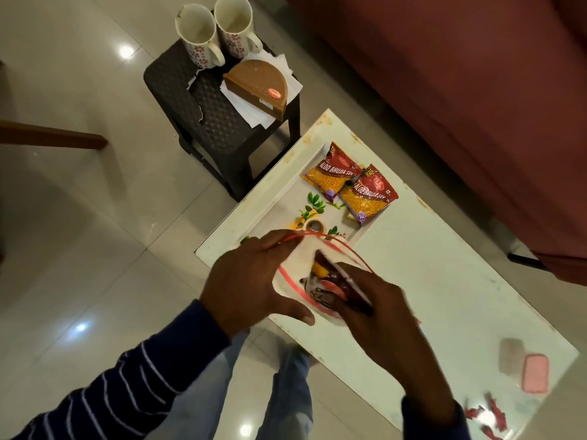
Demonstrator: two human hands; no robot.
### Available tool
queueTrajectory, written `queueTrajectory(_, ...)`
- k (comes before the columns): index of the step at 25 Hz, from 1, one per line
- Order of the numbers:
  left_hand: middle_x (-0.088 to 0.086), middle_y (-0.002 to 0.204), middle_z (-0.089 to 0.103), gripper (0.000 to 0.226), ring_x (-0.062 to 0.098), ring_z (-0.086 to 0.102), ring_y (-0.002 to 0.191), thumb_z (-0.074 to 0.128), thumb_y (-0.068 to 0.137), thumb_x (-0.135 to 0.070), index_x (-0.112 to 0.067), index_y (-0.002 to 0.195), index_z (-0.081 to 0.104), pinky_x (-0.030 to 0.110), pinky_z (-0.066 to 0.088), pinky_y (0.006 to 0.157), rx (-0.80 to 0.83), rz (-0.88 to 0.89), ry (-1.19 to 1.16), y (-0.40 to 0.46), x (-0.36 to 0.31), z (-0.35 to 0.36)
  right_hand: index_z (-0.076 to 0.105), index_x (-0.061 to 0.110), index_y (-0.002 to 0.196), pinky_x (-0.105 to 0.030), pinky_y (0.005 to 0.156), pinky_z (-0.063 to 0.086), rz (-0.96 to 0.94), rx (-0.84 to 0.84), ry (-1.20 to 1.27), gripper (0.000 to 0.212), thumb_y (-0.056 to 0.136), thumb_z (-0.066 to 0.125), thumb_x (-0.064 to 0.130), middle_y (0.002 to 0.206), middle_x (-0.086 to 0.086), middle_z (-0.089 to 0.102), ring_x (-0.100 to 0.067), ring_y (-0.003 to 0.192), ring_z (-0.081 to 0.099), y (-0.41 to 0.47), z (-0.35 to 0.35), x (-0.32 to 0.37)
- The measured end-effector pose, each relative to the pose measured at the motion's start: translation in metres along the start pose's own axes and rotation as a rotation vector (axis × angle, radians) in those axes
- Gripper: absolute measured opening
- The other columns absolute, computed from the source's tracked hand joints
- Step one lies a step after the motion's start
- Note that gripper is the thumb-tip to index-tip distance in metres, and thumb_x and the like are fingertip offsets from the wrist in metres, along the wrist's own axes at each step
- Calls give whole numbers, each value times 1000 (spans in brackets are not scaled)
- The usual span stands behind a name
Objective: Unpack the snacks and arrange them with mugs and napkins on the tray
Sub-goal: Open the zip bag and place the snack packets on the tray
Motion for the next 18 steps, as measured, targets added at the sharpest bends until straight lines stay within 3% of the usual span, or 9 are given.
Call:
queueTrajectory(3,-6,127,67,107,17,65,105,43,57,-95,-22,133,60,35,55,84,-100,40,40,-1,3,-10,68,22,122,-41,83,61,-154,-109,419,45,85,74,46,113,-3,75,-23,103,73,-22,-49,7)
queueTrajectory(6,-3,97,75,87,15,67,80,40,69,-89,-19,106,76,25,53,69,-199,254,132,-9,-9,-12,59,17,132,-54,82,58,-120,-204,751,51,87,75,36,125,-16,69,-39,110,68,1,-78,-15)
queueTrajectory(10,-3,80,75,59,18,71,75,50,84,-72,-19,76,76,34,60,66,-75,598,194,-24,-29,10,67,24,124,-50,87,59,13,-246,730,36,89,72,30,118,-11,73,-31,107,71,76,-75,-60)
queueTrajectory(14,-10,68,69,39,10,63,64,74,70,-64,-25,67,69,26,54,59,95,644,198,-30,-35,27,70,18,118,-50,93,57,153,-224,676,33,86,76,25,110,-8,76,-26,100,73,148,-49,-122)
queueTrajectory(18,-11,65,67,34,7,57,60,76,72,-60,-27,68,68,21,45,59,206,688,221,-34,-36,37,72,23,113,-42,86,60,236,-227,626,30,83,80,23,105,-2,76,-21,95,72,203,-30,-164)
Point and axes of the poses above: each hand's wrist, its own y-axis towards the middle knuckle, its own z-axis out of the palm, x = y × z, the point moved 9 cm from there along y, towards the middle knuckle
